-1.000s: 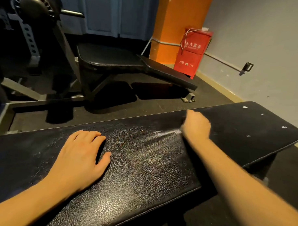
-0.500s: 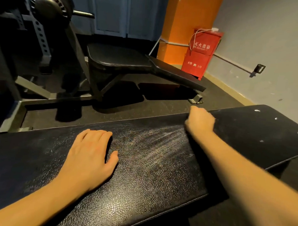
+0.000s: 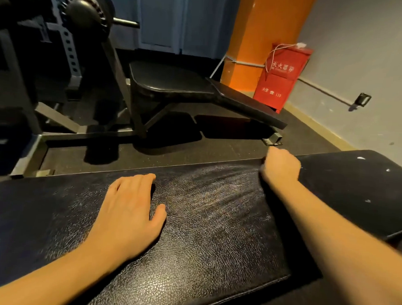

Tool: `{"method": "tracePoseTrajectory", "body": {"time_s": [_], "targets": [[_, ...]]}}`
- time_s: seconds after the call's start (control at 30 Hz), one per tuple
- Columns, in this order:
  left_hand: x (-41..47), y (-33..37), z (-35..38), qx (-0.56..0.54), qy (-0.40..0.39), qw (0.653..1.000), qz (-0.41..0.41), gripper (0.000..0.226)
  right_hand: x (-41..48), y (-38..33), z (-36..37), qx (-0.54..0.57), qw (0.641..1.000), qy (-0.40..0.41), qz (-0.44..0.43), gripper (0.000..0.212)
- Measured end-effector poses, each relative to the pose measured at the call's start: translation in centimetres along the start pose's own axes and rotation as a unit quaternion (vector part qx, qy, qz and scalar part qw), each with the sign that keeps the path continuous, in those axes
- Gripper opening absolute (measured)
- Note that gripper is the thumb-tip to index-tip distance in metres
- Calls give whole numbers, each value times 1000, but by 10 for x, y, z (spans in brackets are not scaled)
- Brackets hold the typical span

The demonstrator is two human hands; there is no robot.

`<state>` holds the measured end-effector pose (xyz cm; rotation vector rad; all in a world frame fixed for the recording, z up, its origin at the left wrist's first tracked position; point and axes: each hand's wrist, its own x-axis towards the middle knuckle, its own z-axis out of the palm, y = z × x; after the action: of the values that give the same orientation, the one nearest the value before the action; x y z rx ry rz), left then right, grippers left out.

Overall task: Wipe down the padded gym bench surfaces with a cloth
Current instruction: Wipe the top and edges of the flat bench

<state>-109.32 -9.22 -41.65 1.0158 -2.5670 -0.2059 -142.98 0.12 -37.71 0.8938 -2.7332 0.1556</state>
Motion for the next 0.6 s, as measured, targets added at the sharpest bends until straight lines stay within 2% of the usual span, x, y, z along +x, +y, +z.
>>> {"method": "tracePoseTrajectory", "body": {"time_s": [0.07,0.13,0.2,0.27,0.3,0.33,0.4,0.47,0.53,0.6], "targets": [[-1,2,-1,-2,0,1000,-3,65,-20,-59,1,42,998,2,-38,17],[-2,1,-4,-3,0,1000,-13,64,-61,-128,-7,131,980,-40,-146,18],[-3,2,-9,-31,16,999,-35,53,-111,-166,-26,195,931,-108,-288,14],[-5,1,-12,-48,33,997,-45,44,-133,-151,-32,227,891,-118,-375,11],[-6,1,-12,-46,34,998,-41,44,-130,-127,-33,220,897,-115,-365,9],[-6,1,-11,-44,32,998,-40,45,-120,-97,-31,193,921,-105,-323,10],[-5,0,-10,-34,21,998,-46,47,-84,-28,-25,115,972,-70,-192,13],[-3,3,-10,-16,7,999,-37,49,-42,36,-21,49,997,-30,-41,19],[-2,3,-9,-8,5,1000,-26,48,-31,49,-17,15,999,-3,39,22],[-3,4,-9,-6,11,1000,-19,46,-47,7,-14,19,999,19,27,19]]}}
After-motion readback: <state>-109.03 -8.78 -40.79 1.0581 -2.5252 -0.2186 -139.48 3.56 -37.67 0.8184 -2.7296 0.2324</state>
